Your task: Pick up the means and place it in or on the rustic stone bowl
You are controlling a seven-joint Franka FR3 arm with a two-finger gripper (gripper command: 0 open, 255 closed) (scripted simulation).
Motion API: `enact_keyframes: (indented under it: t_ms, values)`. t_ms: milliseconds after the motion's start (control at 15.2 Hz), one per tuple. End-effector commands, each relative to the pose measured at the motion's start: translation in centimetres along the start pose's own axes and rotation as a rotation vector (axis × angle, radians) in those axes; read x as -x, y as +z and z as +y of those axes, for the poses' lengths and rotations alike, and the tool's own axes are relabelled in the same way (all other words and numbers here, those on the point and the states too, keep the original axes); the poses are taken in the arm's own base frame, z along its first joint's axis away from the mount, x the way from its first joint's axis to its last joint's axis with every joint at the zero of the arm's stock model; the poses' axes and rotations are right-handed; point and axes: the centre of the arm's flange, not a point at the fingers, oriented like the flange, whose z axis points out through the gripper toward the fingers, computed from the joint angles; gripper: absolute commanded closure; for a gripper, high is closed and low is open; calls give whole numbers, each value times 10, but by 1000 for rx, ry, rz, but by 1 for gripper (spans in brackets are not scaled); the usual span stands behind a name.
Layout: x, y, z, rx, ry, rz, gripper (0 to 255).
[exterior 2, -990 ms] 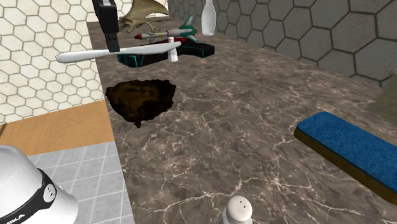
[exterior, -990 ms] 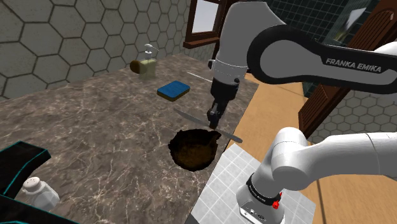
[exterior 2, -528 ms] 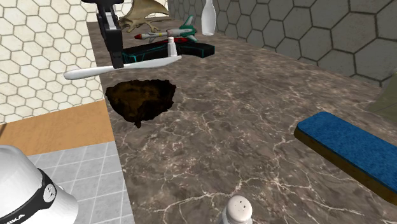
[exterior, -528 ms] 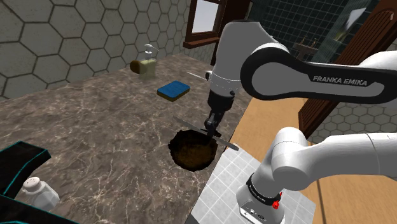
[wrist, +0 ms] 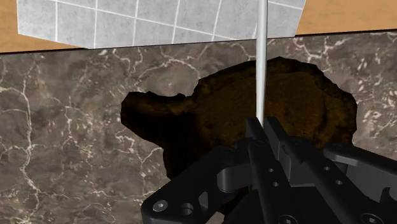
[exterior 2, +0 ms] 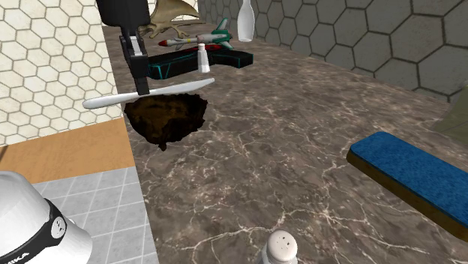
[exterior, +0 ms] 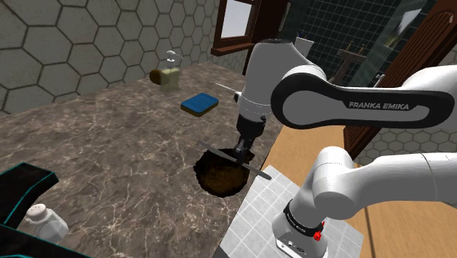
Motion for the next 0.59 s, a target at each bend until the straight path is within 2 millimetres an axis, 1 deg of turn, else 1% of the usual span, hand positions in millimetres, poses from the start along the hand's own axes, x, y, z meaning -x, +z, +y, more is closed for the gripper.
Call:
enact_keyframes:
  t_ms: [0,264,330,528]
  values:
    - [0,0,0,0,0,0,255]
    - [0,0,0,0,0,0,255]
    - [0,0,0,0,0,0,0]
    - [0,0,0,0,0,0,0]
